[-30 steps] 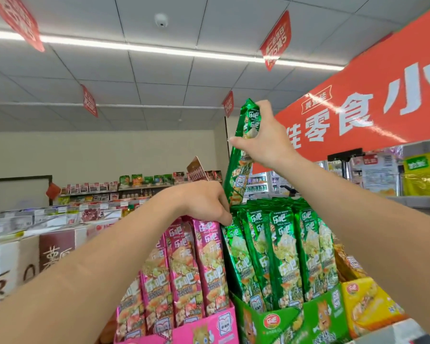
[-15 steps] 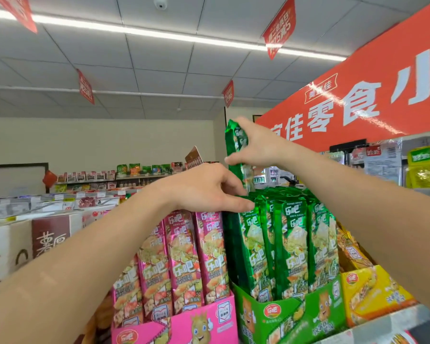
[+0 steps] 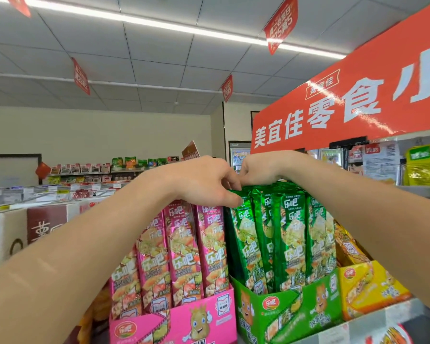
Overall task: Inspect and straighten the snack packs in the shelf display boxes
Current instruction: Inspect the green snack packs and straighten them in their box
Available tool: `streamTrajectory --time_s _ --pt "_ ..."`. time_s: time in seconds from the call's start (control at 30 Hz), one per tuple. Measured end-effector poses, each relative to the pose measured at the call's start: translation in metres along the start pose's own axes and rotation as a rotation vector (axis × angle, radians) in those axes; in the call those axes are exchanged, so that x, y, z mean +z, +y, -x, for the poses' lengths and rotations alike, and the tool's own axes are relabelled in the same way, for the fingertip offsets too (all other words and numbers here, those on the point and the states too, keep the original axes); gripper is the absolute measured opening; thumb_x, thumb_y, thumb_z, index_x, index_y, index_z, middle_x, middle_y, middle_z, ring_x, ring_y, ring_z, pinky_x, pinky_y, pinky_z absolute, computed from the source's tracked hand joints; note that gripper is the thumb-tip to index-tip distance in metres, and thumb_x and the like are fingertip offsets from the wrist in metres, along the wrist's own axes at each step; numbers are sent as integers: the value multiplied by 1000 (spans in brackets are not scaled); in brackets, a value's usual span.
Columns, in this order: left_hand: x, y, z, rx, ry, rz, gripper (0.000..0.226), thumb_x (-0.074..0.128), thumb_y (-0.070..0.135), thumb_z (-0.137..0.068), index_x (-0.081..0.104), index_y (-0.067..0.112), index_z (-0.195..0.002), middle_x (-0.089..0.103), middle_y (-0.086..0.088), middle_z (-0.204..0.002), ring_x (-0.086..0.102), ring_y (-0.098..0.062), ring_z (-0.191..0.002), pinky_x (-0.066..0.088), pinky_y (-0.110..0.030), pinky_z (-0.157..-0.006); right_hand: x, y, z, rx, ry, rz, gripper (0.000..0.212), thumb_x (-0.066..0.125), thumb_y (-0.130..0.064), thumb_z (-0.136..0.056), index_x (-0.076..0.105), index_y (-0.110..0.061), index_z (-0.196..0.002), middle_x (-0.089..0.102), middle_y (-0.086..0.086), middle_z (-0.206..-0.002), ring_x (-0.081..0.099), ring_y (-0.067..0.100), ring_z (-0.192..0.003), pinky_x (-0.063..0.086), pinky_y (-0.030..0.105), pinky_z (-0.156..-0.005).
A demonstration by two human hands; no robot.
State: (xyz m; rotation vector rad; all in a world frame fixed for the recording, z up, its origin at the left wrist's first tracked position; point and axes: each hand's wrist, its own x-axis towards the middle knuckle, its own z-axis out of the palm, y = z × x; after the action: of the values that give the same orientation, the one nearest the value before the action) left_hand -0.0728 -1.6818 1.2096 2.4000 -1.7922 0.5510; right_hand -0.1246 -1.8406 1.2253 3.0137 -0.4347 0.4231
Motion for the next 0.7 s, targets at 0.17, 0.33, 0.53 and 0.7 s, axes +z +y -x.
streamTrajectory --time_s 0.17,0.33,0.53,0.7 --pt "3 -1 3 32 11 -5 19 60 51 -89 60 33 -89 56 16 -80 53 0 -74 37 -20 -64 -5 -9 9 -18 -158 88 45 31 -43 -104 62 -10 -105 58 1 -91 53 27 -94 45 32 -79" --pt "17 7 3 69 137 -120 25 55 47 -93 58 24 -88 52 7 -69 48 -11 -62 38 -27 -62 -11 -14 28 -60 -162 24 42 29 -38 -106 57 -17 -128 52 7 -142 52 24 -124 37 31 -104" --pt "25 17 6 119 237 -337 31 44 40 -99 58 18 -115 40 4 -66 52 -25 -70 44 -30 -69 -24 -12 67 -76 -48 11 54 27 -55 -101 62 -23 -126 61 -1 -132 57 18 -118 42 30 -97" --pt "21 21 10 43 178 -387 43 47 52 -95 66 15 -106 46 6 -55 54 -17 -59 55 -34 -69 -2 -15 82 -64 -37 -50 42 30 -38 -106 56 -20 -134 55 4 -140 50 22 -126 36 30 -105"
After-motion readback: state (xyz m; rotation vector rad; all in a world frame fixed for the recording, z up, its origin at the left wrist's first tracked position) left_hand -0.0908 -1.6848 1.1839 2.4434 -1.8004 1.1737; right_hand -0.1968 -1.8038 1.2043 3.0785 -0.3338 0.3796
